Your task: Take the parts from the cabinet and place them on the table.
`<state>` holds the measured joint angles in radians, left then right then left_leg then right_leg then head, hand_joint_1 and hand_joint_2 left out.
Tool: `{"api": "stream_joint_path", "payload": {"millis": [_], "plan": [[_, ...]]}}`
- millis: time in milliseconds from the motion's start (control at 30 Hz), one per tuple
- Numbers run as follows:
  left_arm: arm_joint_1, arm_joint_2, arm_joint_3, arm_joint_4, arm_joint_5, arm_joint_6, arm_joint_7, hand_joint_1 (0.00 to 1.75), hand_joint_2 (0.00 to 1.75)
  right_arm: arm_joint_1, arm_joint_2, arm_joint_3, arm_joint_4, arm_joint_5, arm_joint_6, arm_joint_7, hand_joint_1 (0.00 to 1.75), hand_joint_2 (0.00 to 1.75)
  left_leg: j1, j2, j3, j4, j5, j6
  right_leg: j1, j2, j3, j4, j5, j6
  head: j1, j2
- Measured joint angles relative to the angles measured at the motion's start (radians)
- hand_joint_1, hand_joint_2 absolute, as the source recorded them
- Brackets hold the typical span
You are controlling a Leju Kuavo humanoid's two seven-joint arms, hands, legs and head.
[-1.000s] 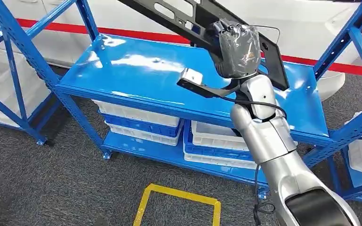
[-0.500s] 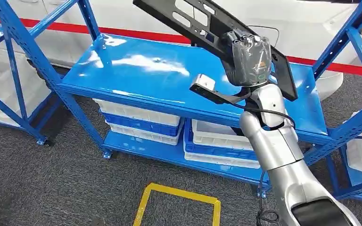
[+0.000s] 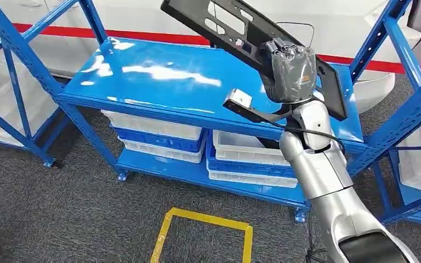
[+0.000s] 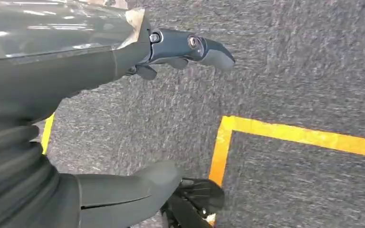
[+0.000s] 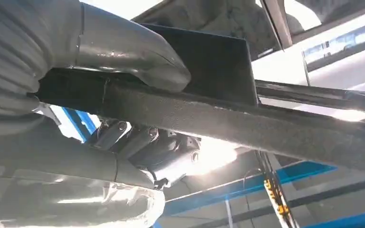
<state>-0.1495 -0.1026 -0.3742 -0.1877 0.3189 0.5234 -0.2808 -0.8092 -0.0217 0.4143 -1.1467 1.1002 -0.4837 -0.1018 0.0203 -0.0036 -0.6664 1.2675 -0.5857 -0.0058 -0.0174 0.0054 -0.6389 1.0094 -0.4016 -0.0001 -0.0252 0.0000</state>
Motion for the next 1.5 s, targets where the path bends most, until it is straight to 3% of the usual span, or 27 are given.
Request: {"api": "stream_joint_path", "payload": {"millis": [67, 100, 233, 267, 333, 367, 433, 500, 567, 633, 667, 733, 767, 800, 867, 900, 933, 1000, 1067, 1100, 1133, 1233, 1300, 1367, 1400, 1433, 1500], "plan": [[-0.001, -0.001, 0.000, 0.000, -0.006, 0.000, 0.000, 0.00, 1.75, 0.001, -0.001, -0.008, 0.000, 0.003, 0.000, 0.000, 1.75, 1.75, 0.000, 0.000, 0.113, -0.176, 0.072, 0.010, 0.002, 0.001, -0.011, 0.001, 0.012, 0.005, 0.000, 0.000], [-0.004, -0.001, 0.000, 0.000, -0.006, 0.000, 0.000, 0.00, 1.75, 0.001, -0.001, -0.012, -0.001, 0.005, 0.000, 0.000, 1.75, 1.75, -0.001, 0.000, 0.153, -0.250, 0.057, 0.016, 0.002, 0.000, -0.013, 0.001, 0.019, 0.009, 0.000, 0.000], [-0.002, -0.001, 0.000, 0.000, -0.007, -0.010, -0.005, 0.00, 1.75, 0.003, -0.006, -0.024, -0.003, 0.011, 0.000, 0.003, 1.75, 1.75, -0.020, -0.002, 0.145, -0.256, 0.079, 0.033, 0.002, -0.004, -0.016, -0.011, 0.049, 0.039, 0.002, 0.000], [-0.001, -0.003, 0.000, 0.000, -0.007, -0.012, -0.007, 0.00, 1.75, 0.004, -0.011, -0.027, -0.003, 0.013, 0.000, 0.003, 1.75, 1.75, -0.011, 0.002, 0.132, -0.273, 0.100, 0.042, 0.014, -0.002, -0.023, -0.012, 0.054, 0.046, 0.001, 0.000], [-0.003, 0.000, 0.000, 0.000, -0.006, -0.016, -0.011, 0.00, 1.75, 0.003, -0.019, -0.034, -0.004, 0.015, 0.001, 0.004, 1.75, 1.75, -0.010, 0.006, 0.115, -0.277, 0.128, 0.059, 0.009, -0.004, -0.064, 0.068, -0.041, 0.025, 0.006, 0.000], [-0.001, 0.000, 0.000, 0.000, -0.007, -0.020, -0.014, 0.00, 1.75, 0.004, -0.023, -0.037, -0.004, 0.015, 0.001, 0.004, 1.75, 1.75, -0.011, 0.006, 0.100, -0.277, 0.139, 0.057, 0.008, -0.004, -0.084, 0.147, -0.095, 0.017, 0.009, 0.000], [0.000, 0.000, 0.000, 0.000, -0.007, -0.023, -0.018, 0.00, 1.75, 0.009, -0.027, -0.041, -0.004, 0.016, 0.001, 0.004, 1.75, 1.75, -0.011, 0.006, 0.071, -0.276, 0.161, 0.058, 0.007, -0.004, -0.116, 0.291, -0.158, 0.019, 0.010, 0.000], [0.003, 0.002, 0.001, 0.000, -0.007, -0.027, -0.021, 0.00, 1.75, 0.013, -0.033, -0.042, -0.003, 0.018, 0.002, 0.004, 1.75, 1.75, -0.011, 0.006, 0.040, -0.275, 0.183, 0.055, 0.007, -0.004, -0.080, 0.306, -0.126, 0.042, 0.012, 0.000], [0.005, 0.004, 0.001, 0.000, -0.006, -0.030, -0.024, 0.00, 1.75, 0.012, -0.033, -0.042, -0.003, 0.019, 0.002, 0.004, 1.75, 1.75, -0.011, 0.005, 0.017, -0.273, 0.203, 0.048, 0.007, -0.005, 0.026, 0.172, -0.081, 0.057, 0.011, 0.000], [0.006, 0.007, 0.002, 0.000, -0.006, -0.032, -0.029, 0.00, 1.75, 0.008, -0.034, -0.045, -0.004, 0.021, 0.002, 0.003, 1.75, 1.75, -0.018, 0.004, 0.002, -0.265, 0.216, 0.038, 0.013, -0.005, 0.158, -0.010, -0.114, 0.041, 0.015, 0.000], [0.007, 0.008, 0.002, 0.000, -0.006, -0.034, -0.032, 0.00, 1.75, 0.007, -0.033, -0.046, -0.006, 0.021, 0.002, 0.003, 1.75, 1.75, -0.017, 0.005, -0.001, -0.266, 0.227, 0.032, 0.018, -0.002, 0.160, -0.034, -0.126, 0.036, 0.010, 0.000], [0.009, 0.012, 0.002, 0.000, -0.006, -0.039, -0.036, 0.00, 1.75, 0.008, -0.034, -0.048, -0.006, 0.021, 0.002, 0.003, 1.75, 1.75, -0.016, 0.004, -0.004, -0.269, 0.242, 0.023, 0.022, -0.001, 0.150, -0.026, -0.118, 0.027, 0.010, 0.000], [0.012, 0.017, 0.003, 0.000, -0.006, -0.040, -0.037, 0.00, 1.75, 0.010, -0.035, -0.048, -0.005, 0.021, 0.002, 0.003, 1.75, 1.75, -0.016, 0.002, -0.008, -0.269, 0.247, 0.016, 0.007, -0.003, 0.135, -0.032, -0.109, 0.014, 0.010, 0.000], [0.014, 0.021, 0.005, 0.000, -0.005, -0.040, -0.038, 0.00, 1.75, 0.008, -0.035, -0.048, -0.005, 0.021, 0.003, 0.003, 1.75, 1.75, -0.009, 0.000, -0.019, -0.258, 0.223, 0.011, -0.003, -0.008, 0.140, -0.031, -0.098, 0.006, 0.011, 0.000], [0.017, 0.022, 0.011, 0.000, -0.005, -0.042, -0.040, 0.00, 1.75, 0.008, -0.034, -0.049, -0.006, 0.021, 0.003, 0.003, 1.75, 1.75, -0.007, 0.001, -0.057, -0.145, 0.096, -0.001, -0.002, -0.009, 0.115, -0.030, -0.076, -0.011, 0.005, 0.000], [0.018, 0.023, 0.012, 0.000, -0.005, -0.042, -0.042, 0.00, 1.75, 0.008, -0.034, -0.049, -0.006, 0.022, 0.003, 0.003, 1.75, 1.75, -0.006, 0.001, -0.077, -0.069, 0.046, -0.007, 0.000, -0.009, 0.103, -0.030, -0.066, -0.012, 0.006, 0.000], [0.018, 0.025, 0.013, 0.000, -0.005, -0.042, -0.042, 0.00, 1.75, 0.008, -0.034, -0.050, -0.005, 0.022, 0.003, 0.003, 1.75, 1.75, -0.005, 0.001, -0.090, -0.003, 0.023, -0.012, 0.001, -0.010, 0.090, -0.029, -0.057, -0.011, 0.004, 0.000], [0.018, 0.027, 0.014, 0.000, -0.004, -0.042, -0.043, 0.00, 1.75, 0.010, -0.034, -0.050, -0.006, 0.023, 0.003, 0.003, 1.75, 1.75, 0.000, 0.001, -0.074, 0.027, 0.054, -0.016, 0.001, -0.010, 0.066, -0.025, -0.041, -0.006, 0.004, 0.000], [0.018, 0.030, 0.015, 0.000, -0.004, -0.043, -0.044, 0.00, 1.75, 0.012, -0.035, -0.051, -0.006, 0.024, 0.003, 0.003, 1.75, 1.75, 0.004, 0.002, 0.030, -0.101, 0.118, -0.013, -0.001, -0.010, 0.044, -0.017, -0.028, 0.002, 0.005, 0.000], [0.017, 0.031, 0.016, 0.000, -0.003, -0.045, -0.045, 0.00, 1.75, 0.012, -0.035, -0.052, -0.007, 0.026, 0.002, 0.003, 1.75, 1.75, 0.005, 0.001, 0.088, -0.178, 0.120, -0.009, -0.001, -0.010, 0.040, -0.012, -0.025, 0.006, 0.003, 0.000], [0.016, 0.031, 0.018, 0.000, -0.002, -0.045, -0.046, 0.00, 1.75, 0.013, -0.036, -0.053, -0.013, 0.028, 0.002, 0.003, 1.75, 1.75, 0.001, -0.001, 0.130, -0.239, 0.093, -0.005, 0.005, -0.010, 0.031, -0.008, -0.022, 0.011, 0.004, 0.000], [0.016, 0.032, 0.020, 0.000, -0.002, -0.045, -0.050, 0.00, 1.75, 0.013, -0.037, -0.057, -0.018, 0.033, 0.002, 0.006, 1.75, 1.75, -0.009, -0.003, 0.118, -0.248, 0.100, 0.015, 0.005, -0.012, 0.027, -0.011, -0.002, 0.039, 0.006, 0.000], [0.015, 0.030, 0.021, 0.000, 0.001, -0.045, -0.053, 0.00, 1.75, 0.015, -0.041, -0.061, -0.019, 0.033, 0.002, 0.008, 1.75, 1.75, -0.004, 0.005, 0.108, -0.265, 0.127, 0.045, 0.008, -0.012, 0.011, -0.001, -0.007, 0.048, 0.007, 0.000], [0.015, 0.033, 0.022, 0.000, 0.002, -0.047, -0.053, 0.00, 1.75, 0.015, -0.042, -0.065, -0.021, 0.034, 0.002, 0.010, 1.75, 1.75, -0.007, 0.006, 0.083, -0.269, 0.149, 0.063, 0.007, -0.008, -0.036, 0.106, -0.103, 0.027, 0.012, 0.000], [0.015, 0.033, 0.023, 0.000, 0.002, -0.047, -0.054, 0.00, 1.75, 0.017, -0.043, -0.066, -0.022, 0.034, 0.002, 0.010, 1.75, 1.75, -0.008, 0.007, 0.070, -0.268, 0.159, 0.063, 0.007, -0.008, -0.061, 0.190, -0.148, 0.022, 0.012, 0.000], [0.015, 0.033, 0.024, 0.000, 0.002, -0.047, -0.054, 0.00, 1.75, 0.020, -0.045, -0.066, -0.022, 0.035, 0.002, 0.011, 1.75, 1.75, -0.010, 0.007, 0.056, -0.268, 0.168, 0.064, 0.006, -0.008, -0.081, 0.262, -0.178, 0.024, 0.012, 0.000], [0.015, 0.032, 0.026, 0.000, 0.003, -0.047, -0.055, 0.00, 1.75, 0.029, -0.046, -0.066, -0.022, 0.042, 0.001, 0.012, 1.75, 1.75, -0.010, 0.006, 0.032, -0.267, 0.187, 0.062, 0.006, -0.008, -0.070, 0.304, -0.174, 0.042, 0.013, 0.000]]}}
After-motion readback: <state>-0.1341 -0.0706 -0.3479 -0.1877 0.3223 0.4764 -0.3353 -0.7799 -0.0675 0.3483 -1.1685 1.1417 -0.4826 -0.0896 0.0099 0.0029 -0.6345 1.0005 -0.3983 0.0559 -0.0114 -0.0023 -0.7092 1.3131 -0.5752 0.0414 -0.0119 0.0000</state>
